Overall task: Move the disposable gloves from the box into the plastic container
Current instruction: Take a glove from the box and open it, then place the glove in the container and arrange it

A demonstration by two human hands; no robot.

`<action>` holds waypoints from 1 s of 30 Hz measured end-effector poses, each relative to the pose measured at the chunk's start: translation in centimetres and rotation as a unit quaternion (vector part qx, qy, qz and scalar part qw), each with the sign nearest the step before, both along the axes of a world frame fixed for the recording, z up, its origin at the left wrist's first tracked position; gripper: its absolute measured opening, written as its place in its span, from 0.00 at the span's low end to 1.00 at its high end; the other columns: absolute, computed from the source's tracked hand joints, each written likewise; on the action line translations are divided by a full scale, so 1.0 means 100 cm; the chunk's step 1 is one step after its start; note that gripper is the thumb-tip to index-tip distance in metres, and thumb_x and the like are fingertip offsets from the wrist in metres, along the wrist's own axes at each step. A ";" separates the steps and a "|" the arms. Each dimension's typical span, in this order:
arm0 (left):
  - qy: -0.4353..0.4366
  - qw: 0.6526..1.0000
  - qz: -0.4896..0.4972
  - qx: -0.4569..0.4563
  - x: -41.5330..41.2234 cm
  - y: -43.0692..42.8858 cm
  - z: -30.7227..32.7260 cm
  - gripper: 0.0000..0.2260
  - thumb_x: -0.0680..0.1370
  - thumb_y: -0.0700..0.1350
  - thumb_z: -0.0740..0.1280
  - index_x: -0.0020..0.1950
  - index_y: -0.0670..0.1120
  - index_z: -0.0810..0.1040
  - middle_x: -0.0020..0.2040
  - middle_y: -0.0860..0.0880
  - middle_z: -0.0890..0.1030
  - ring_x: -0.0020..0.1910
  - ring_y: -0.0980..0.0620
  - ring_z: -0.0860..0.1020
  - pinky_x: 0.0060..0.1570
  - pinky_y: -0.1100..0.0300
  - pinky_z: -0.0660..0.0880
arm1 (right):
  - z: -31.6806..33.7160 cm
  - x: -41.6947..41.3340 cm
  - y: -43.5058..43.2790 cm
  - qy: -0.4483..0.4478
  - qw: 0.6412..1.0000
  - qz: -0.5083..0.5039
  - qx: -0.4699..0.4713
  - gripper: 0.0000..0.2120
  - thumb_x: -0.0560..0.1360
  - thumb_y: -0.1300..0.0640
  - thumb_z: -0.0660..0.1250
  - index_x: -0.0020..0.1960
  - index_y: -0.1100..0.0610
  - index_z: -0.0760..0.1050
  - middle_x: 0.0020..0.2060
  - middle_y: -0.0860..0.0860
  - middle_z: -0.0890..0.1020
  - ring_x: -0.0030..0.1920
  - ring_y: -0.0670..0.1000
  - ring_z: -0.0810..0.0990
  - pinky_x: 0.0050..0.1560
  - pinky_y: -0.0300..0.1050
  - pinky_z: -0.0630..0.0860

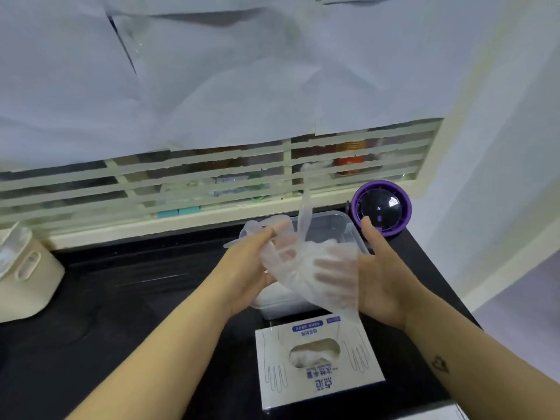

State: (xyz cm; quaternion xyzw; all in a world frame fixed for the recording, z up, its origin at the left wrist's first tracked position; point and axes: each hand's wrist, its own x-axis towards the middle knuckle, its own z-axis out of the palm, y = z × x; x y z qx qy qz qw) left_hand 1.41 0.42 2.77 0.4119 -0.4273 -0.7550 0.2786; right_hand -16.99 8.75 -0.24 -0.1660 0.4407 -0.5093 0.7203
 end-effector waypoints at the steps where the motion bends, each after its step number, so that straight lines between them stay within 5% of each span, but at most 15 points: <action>1: 0.014 1.000 -0.002 -0.004 0.000 0.000 0.001 0.11 0.81 0.45 0.61 0.57 0.45 0.80 0.50 0.46 0.85 0.47 0.51 0.84 0.51 0.52 0.78 | 0.003 0.004 0.000 0.034 0.999 0.004 -0.001 0.34 0.69 0.33 0.62 0.63 0.57 0.77 0.60 0.59 0.80 0.62 0.60 0.78 0.67 0.61 0.69; 5: 0.081 0.997 -0.012 -0.011 -0.001 -0.002 0.006 0.12 0.72 0.49 0.64 0.44 0.48 0.86 0.46 0.46 0.86 0.42 0.52 0.84 0.48 0.54 0.77 | -0.003 0.015 -0.009 0.180 0.981 -0.071 0.004 0.16 0.72 0.58 0.71 0.57 0.63 0.78 0.50 0.57 0.83 0.49 0.54 0.83 0.51 0.47 0.80; 7: 0.124 0.992 0.006 0.011 0.003 -0.007 0.000 0.13 0.73 0.49 0.64 0.51 0.50 0.85 0.53 0.44 0.85 0.50 0.49 0.84 0.53 0.50 0.77 | -0.003 0.014 -0.013 0.216 0.970 -0.111 -0.014 0.07 0.74 0.65 0.68 0.52 0.62 0.79 0.46 0.56 0.83 0.44 0.50 0.84 0.48 0.43 0.80; 10: 0.165 0.984 0.048 0.046 0.018 -0.023 -0.016 0.19 0.76 0.52 0.61 0.63 0.48 0.78 0.58 0.43 0.82 0.55 0.45 0.82 0.54 0.46 0.78 | 0.008 0.000 -0.021 0.369 0.922 -0.099 -0.058 0.10 0.76 0.63 0.67 0.57 0.56 0.78 0.44 0.52 0.84 0.43 0.47 0.84 0.46 0.40 0.80; 13: 0.174 0.979 0.066 0.081 0.030 -0.035 -0.029 0.24 0.75 0.58 0.60 0.67 0.47 0.74 0.61 0.44 0.81 0.58 0.44 0.80 0.56 0.44 0.76 | 0.015 -0.016 -0.033 0.470 0.877 -0.044 -0.086 0.18 0.76 0.60 0.67 0.65 0.52 0.74 0.44 0.50 0.84 0.45 0.51 0.83 0.53 0.50 0.80; 15: 0.151 0.983 0.068 0.079 0.030 -0.038 -0.035 0.22 0.76 0.56 0.62 0.65 0.45 0.76 0.60 0.46 0.81 0.58 0.44 0.80 0.56 0.46 0.77 | 0.016 -0.024 -0.043 0.512 0.852 -0.009 -0.106 0.20 0.76 0.59 0.67 0.67 0.48 0.72 0.43 0.48 0.84 0.47 0.56 0.82 0.55 0.53 0.79; 19: -0.014 0.996 0.091 -0.012 0.022 -0.043 -0.054 0.06 0.79 0.39 0.65 0.55 0.41 0.78 0.47 0.44 0.80 0.39 0.54 0.82 0.37 0.62 0.79 | 0.007 -0.033 -0.059 0.551 0.826 0.040 -0.110 0.12 0.76 0.58 0.68 0.54 0.43 0.74 0.42 0.44 0.83 0.46 0.51 0.82 0.55 0.48 0.79; 21: -0.095 0.984 0.136 -0.067 0.023 -0.045 -0.061 0.11 0.79 0.36 0.65 0.60 0.44 0.77 0.49 0.46 0.82 0.42 0.54 0.82 0.44 0.59 0.78 | 0.002 -0.037 -0.065 0.556 0.824 0.047 -0.098 0.09 0.76 0.59 0.68 0.48 0.44 0.76 0.41 0.44 0.83 0.45 0.48 0.82 0.54 0.46 0.79; 24: -0.206 0.926 0.258 -0.184 0.024 -0.046 -0.060 0.21 0.79 0.37 0.65 0.69 0.51 0.69 0.58 0.54 0.78 0.50 0.59 0.77 0.49 0.66 0.73 | -0.006 -0.043 -0.076 0.557 0.825 0.066 -0.070 0.07 0.75 0.59 0.68 0.48 0.48 0.75 0.42 0.50 0.83 0.46 0.52 0.82 0.51 0.47 0.79; 26: -0.239 0.862 0.290 -0.340 0.021 -0.045 -0.054 0.21 0.78 0.36 0.64 0.67 0.54 0.69 0.58 0.57 0.73 0.50 0.62 0.74 0.47 0.70 0.71 | -0.011 -0.045 -0.082 0.549 0.829 0.091 -0.049 0.07 0.75 0.59 0.68 0.50 0.49 0.75 0.42 0.51 0.83 0.45 0.53 0.82 0.52 0.48 0.79; 28: -0.275 0.803 0.170 -0.501 0.012 -0.048 -0.051 0.20 0.78 0.37 0.65 0.65 0.57 0.69 0.56 0.61 0.72 0.53 0.64 0.73 0.52 0.71 0.72 | -0.018 -0.046 -0.088 0.538 0.834 0.115 -0.030 0.07 0.76 0.58 0.68 0.52 0.52 0.77 0.42 0.51 0.83 0.44 0.50 0.82 0.53 0.49 0.79; 30: -0.352 0.753 -0.078 -0.551 -0.001 -0.052 -0.052 0.19 0.79 0.46 0.66 0.68 0.58 0.69 0.59 0.63 0.73 0.59 0.64 0.72 0.61 0.65 0.71 | -0.022 -0.044 -0.093 0.510 0.852 0.115 -0.021 0.06 0.75 0.60 0.68 0.53 0.54 0.78 0.43 0.52 0.83 0.45 0.50 0.83 0.53 0.47 0.79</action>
